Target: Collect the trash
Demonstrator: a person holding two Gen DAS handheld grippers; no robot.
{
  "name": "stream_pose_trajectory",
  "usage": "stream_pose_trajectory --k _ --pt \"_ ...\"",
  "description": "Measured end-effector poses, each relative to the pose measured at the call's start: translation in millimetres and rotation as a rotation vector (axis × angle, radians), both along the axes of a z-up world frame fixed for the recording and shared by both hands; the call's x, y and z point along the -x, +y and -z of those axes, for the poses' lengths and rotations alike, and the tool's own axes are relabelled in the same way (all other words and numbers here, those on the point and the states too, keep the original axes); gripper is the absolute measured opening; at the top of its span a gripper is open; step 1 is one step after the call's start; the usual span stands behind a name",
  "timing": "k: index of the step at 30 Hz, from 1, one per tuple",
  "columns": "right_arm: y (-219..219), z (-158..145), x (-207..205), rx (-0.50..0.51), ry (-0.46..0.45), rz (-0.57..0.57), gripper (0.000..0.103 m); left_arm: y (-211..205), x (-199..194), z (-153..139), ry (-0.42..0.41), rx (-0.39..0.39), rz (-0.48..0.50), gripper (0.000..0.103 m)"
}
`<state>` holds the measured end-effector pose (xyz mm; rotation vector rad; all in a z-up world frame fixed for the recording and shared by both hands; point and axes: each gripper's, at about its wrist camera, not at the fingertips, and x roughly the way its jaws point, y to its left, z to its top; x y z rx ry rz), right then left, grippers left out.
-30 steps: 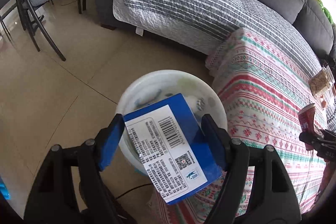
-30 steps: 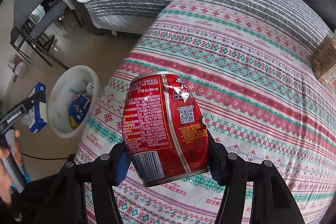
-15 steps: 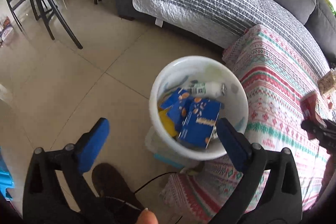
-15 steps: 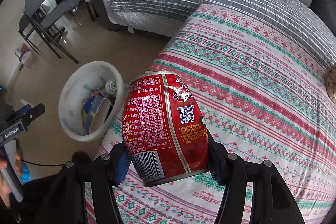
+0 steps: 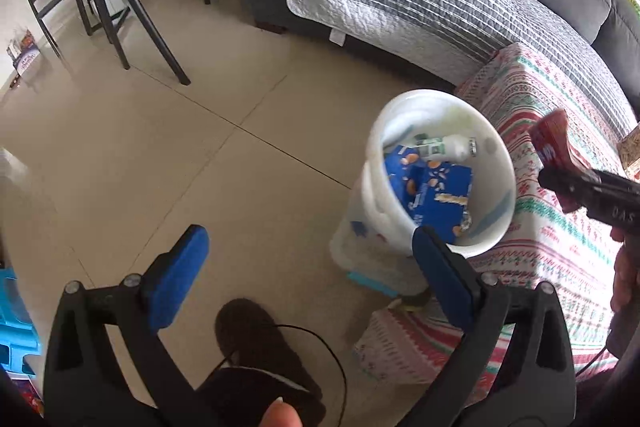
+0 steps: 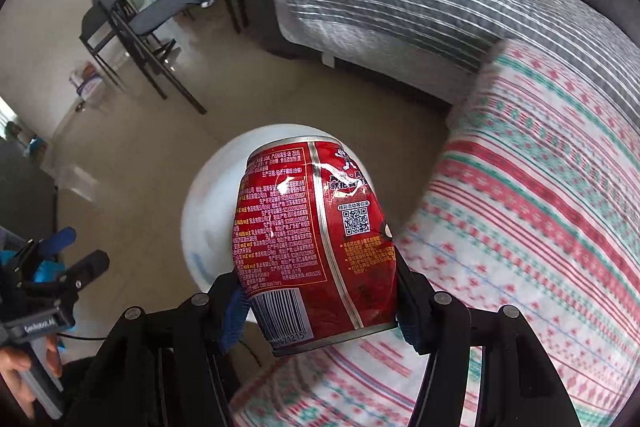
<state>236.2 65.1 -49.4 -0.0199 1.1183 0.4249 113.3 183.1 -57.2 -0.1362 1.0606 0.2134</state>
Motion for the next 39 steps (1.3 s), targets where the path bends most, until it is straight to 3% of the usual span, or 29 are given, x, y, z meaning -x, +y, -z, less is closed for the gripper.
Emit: stream_pose_trajectory --k 4,6,7,14,20,25,34,39 --pt "17.4 2.9 -4.0 -0.031 -0.021 -0.022 0.064 10.4 5.1 4.1 0.006 0.001 -0.011 0.101" --pt "21.8 2.8 -6.1 -0.061 -0.044 -0.036 0.082 13.7 7.0 6.0 0.009 0.0 -0.016 0.101" --pt "22.5 2.7 -6.7 -0.062 -0.055 -0.028 0.086 13.5 7.5 5.0 0.005 -0.008 -0.019 0.101" --pt "3.8 -21.5 6.9 -0.013 -0.103 0.039 0.087 1.3 12.4 -1.3 -0.015 -0.02 0.009 0.102" --pt "-38.2 -66.7 44.0 0.101 -0.19 0.098 0.089 -38.3 14.5 -18.2 -0.055 -0.034 0.086 0.102" --pt "-88.8 -95.9 83.7 0.098 -0.227 0.173 0.095 -78.3 28.8 -41.2 -0.12 -0.011 0.148 0.102" --pt "-165.8 -110.5 164.8 0.157 -0.254 0.316 0.099 -131.8 63.5 -60.9 -0.177 0.02 0.209 0.102" --pt "-197.7 -111.6 210.4 0.148 -0.321 0.389 0.1 -152.0 87.9 -64.2 -0.219 0.03 0.198 0.102"
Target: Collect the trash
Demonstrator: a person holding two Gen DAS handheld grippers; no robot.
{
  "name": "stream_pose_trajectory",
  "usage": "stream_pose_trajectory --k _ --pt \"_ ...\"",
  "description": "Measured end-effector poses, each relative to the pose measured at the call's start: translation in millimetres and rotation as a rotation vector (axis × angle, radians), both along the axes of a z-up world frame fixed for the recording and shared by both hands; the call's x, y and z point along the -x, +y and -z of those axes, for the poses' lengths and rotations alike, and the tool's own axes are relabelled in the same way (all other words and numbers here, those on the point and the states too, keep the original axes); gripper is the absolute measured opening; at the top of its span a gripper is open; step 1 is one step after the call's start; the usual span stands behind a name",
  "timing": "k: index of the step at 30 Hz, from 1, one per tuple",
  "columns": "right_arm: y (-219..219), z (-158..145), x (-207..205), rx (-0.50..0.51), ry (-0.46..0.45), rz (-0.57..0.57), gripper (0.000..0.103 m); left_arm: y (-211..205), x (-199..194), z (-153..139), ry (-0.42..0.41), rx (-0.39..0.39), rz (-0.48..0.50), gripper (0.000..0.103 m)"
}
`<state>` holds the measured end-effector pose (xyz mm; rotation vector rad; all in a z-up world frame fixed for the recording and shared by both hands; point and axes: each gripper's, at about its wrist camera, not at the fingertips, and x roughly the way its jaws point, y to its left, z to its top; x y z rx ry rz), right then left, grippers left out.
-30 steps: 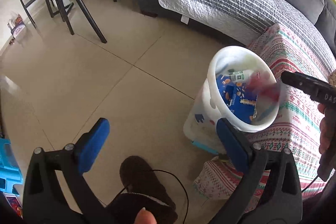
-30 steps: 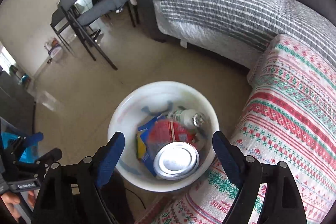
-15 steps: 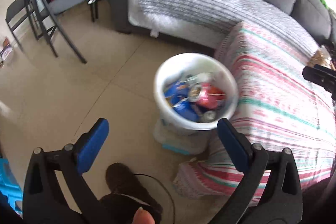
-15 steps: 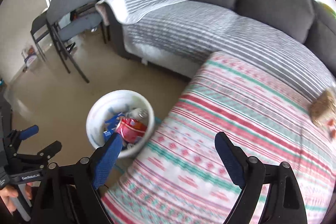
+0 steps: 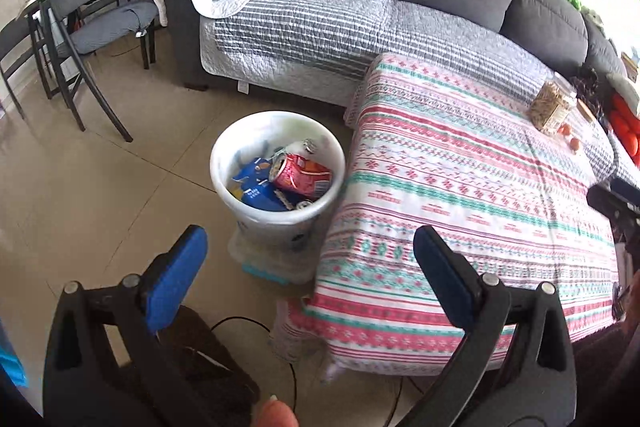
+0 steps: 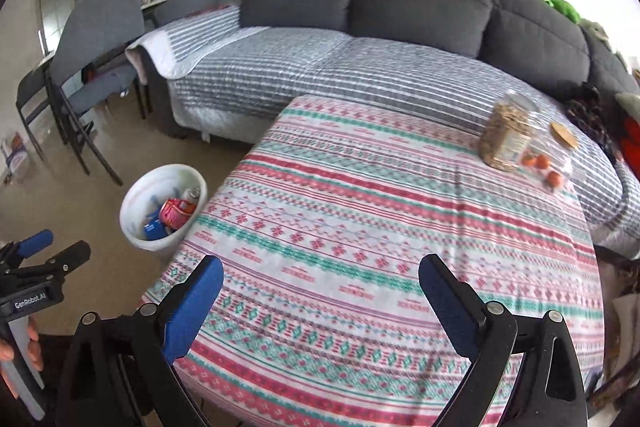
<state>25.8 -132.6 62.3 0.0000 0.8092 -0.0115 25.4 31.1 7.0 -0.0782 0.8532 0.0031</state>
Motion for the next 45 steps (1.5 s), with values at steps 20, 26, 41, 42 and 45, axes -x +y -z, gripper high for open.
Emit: stream_pose_trajectory --k 20,26,41,42,45 --pt "-13.0 22.8 65.3 0.037 -0.115 0.067 0.1 -28.6 37.4 14.6 -0.029 -0.016 0.001 0.102" --pt "-15.1 24.8 66.5 0.02 -0.108 0.069 0.1 -31.7 40.4 14.8 -0.037 -0.031 -0.001 0.102" --pt "-7.3 26.1 65.5 0.025 -0.104 0.061 0.1 -30.9 41.1 14.2 -0.047 -0.043 -0.007 0.102" --pt "-6.9 26.1 65.5 0.024 -0.104 0.06 0.1 -31.1 41.1 13.9 -0.049 -0.045 -0.007 0.102" --pt "-5.9 26.2 65.6 0.024 -0.105 0.059 0.1 -32.0 41.2 14.3 -0.049 -0.048 -0.007 0.102"
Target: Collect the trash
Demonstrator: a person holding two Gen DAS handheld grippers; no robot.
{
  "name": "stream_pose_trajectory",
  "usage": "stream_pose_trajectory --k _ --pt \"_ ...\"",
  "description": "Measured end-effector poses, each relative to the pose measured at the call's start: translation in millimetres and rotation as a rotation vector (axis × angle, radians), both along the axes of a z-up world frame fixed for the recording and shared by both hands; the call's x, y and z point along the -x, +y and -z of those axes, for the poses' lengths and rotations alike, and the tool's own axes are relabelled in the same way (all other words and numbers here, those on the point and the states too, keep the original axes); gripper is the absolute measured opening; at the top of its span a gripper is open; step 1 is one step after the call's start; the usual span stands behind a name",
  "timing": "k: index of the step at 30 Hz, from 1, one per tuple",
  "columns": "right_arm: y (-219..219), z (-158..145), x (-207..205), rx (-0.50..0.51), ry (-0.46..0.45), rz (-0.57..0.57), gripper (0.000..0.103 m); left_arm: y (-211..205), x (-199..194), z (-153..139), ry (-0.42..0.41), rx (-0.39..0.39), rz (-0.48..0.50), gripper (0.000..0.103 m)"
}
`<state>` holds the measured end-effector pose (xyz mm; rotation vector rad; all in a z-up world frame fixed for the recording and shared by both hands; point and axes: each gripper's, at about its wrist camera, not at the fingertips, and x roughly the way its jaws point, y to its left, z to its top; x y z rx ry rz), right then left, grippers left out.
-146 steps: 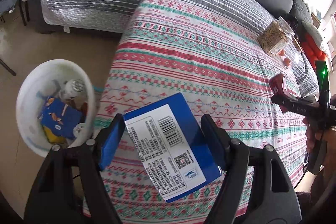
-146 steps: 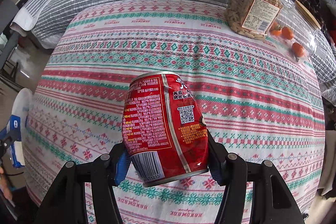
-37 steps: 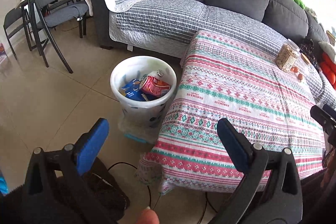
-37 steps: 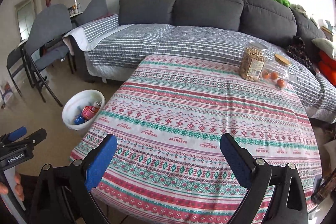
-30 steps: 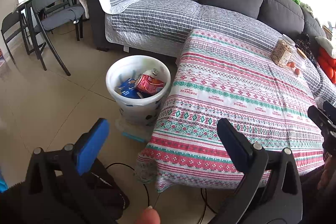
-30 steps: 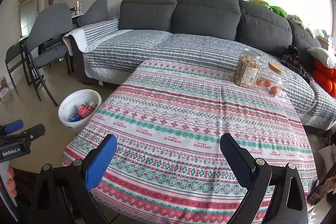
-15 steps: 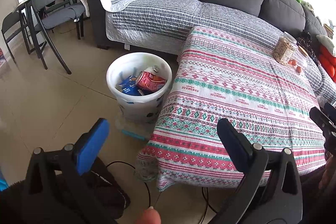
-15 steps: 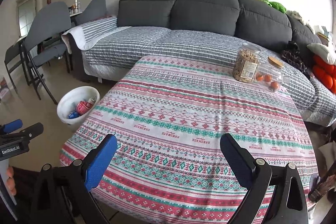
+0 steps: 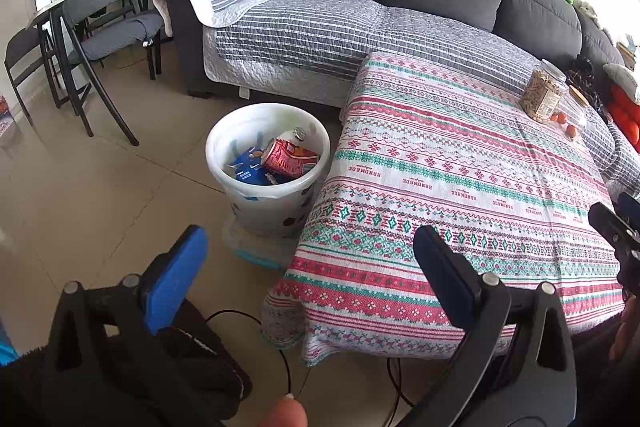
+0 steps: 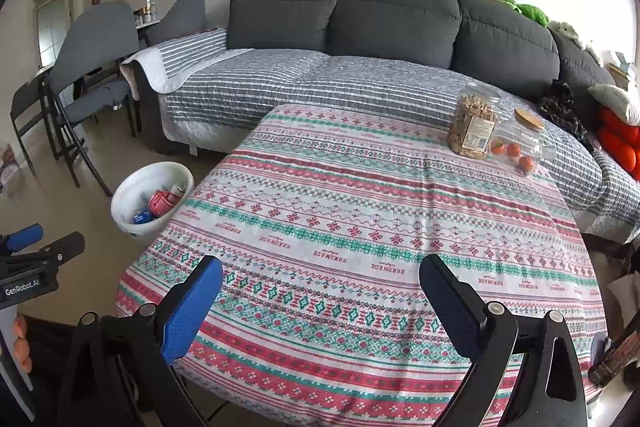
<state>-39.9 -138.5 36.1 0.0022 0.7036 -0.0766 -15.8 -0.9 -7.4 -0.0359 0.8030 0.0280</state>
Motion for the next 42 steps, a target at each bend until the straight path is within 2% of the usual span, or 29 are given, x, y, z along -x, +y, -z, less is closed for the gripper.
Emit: stream_pose_trajectory --k 20,42 --pt "0.7 4.5 -5.1 -0.019 0.025 0.016 0.1 -6.2 2.6 -0.6 -0.009 -0.032 0.022 0.102" --pt "0.9 1.3 -2.2 -0.026 0.014 0.015 0.1 -5.0 1.0 0.0 0.0 -0.008 0.018 0.102"
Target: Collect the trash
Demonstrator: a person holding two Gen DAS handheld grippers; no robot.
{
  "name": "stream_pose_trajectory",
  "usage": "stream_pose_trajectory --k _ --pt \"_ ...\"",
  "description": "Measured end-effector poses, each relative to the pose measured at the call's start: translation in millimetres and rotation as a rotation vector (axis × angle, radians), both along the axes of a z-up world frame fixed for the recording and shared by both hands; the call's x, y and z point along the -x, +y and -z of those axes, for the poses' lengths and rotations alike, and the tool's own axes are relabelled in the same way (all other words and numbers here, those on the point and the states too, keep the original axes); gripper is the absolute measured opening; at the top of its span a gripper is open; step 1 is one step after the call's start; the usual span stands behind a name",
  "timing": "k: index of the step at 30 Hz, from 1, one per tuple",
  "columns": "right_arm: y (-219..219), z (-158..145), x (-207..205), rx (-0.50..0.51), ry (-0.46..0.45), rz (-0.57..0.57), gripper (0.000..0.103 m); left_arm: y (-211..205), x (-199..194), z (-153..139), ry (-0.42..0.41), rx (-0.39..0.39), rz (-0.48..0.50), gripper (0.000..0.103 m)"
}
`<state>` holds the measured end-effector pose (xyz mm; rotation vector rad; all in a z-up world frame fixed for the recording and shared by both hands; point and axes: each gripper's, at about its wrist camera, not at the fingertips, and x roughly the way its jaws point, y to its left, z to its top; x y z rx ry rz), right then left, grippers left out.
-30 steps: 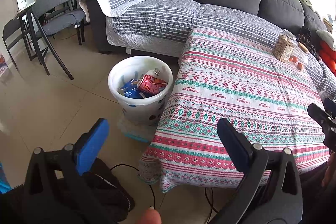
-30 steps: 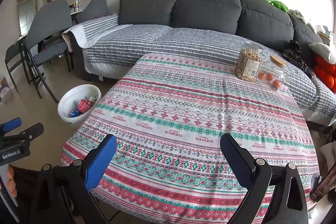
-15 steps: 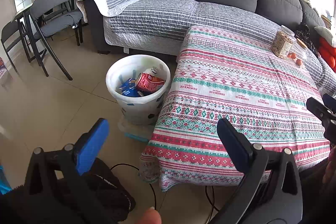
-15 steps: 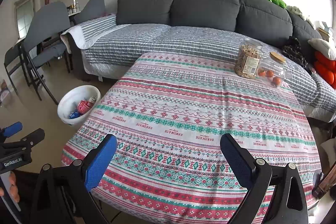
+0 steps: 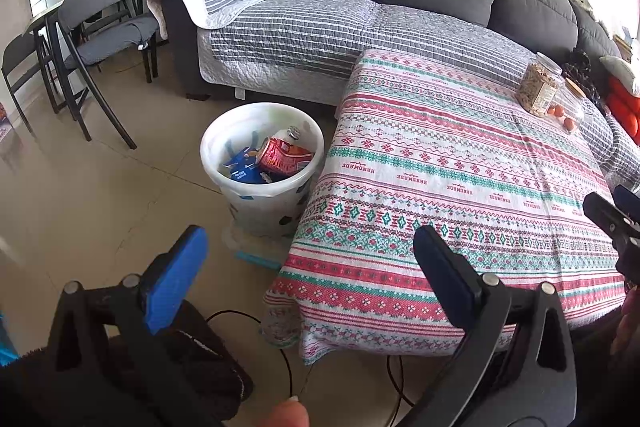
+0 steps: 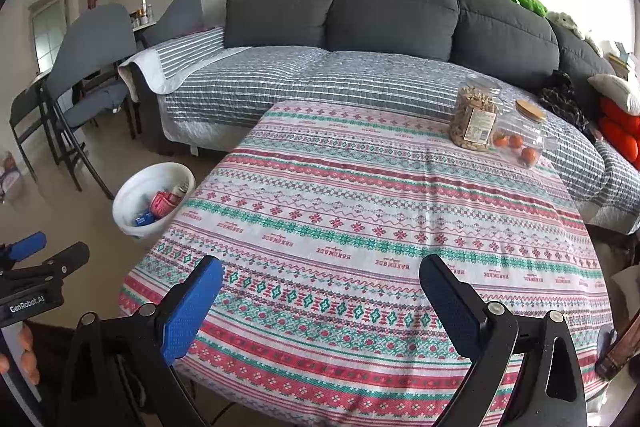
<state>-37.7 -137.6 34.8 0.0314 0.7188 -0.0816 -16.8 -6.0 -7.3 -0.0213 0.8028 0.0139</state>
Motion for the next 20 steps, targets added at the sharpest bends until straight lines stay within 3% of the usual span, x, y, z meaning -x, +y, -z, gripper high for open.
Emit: stream_pose_trajectory --k 20 --pt "2.9 3.3 -8.2 -0.009 -0.02 0.002 0.103 0.3 -2.5 -4.0 0.014 0.045 0.015 0.102"
